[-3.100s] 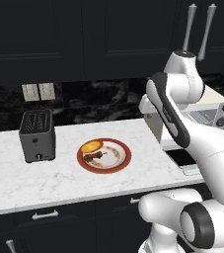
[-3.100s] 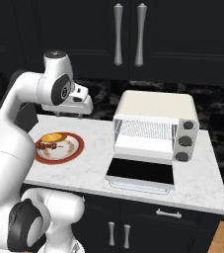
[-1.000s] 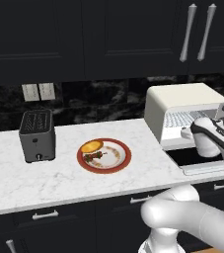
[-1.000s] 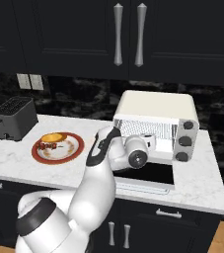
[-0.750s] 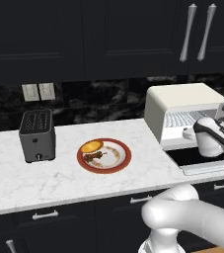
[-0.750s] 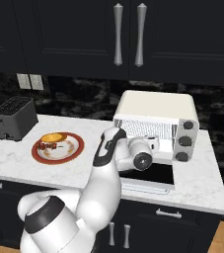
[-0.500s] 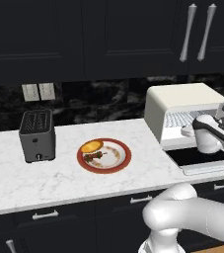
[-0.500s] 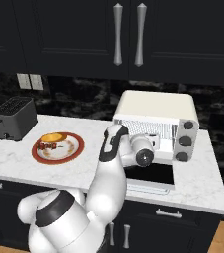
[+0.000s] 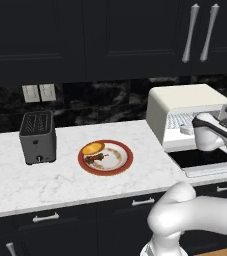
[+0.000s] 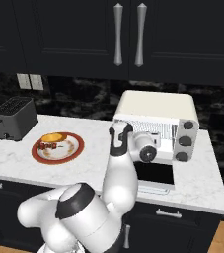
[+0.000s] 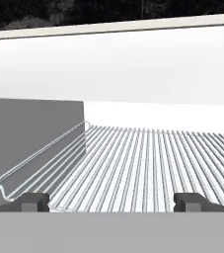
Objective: Pick up the kebab skewer and baguette bread, and place them inside the toaster oven. Close the toaster oven door and start by setting the timer.
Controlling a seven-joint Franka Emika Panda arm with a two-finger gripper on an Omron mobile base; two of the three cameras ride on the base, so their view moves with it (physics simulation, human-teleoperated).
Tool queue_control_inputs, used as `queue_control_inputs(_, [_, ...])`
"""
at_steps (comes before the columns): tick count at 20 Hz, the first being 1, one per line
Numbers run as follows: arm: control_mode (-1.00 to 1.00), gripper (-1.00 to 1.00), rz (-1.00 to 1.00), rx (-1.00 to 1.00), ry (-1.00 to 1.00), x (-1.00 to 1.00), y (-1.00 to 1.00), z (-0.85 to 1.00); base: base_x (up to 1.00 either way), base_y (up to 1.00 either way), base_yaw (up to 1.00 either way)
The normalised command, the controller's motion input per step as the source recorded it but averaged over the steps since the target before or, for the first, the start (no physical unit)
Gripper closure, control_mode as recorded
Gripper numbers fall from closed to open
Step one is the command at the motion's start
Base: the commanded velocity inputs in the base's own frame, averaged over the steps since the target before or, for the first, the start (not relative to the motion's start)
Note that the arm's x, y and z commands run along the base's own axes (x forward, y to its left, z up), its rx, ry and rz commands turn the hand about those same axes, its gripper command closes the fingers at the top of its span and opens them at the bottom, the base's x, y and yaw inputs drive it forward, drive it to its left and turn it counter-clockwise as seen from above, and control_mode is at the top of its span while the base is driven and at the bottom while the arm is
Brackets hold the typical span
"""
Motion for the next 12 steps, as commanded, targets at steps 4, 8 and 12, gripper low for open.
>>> queue_control_inputs(4, [-1.0, -1.0, 0.0, 0.01, -0.01, 0.26, -0.04, -0.33, 0.0, 0.0, 0.0])
queue_control_inputs(8, [-1.0, -1.0, 0.0, 0.01, -0.02, 0.21, -0.13, -0.23, 0.0, 0.0, 0.0])
queue_control_inputs(12, [-1.0, -1.0, 0.0, 0.01, -0.04, 0.21, -0.17, -0.13, 0.0, 0.0, 0.0])
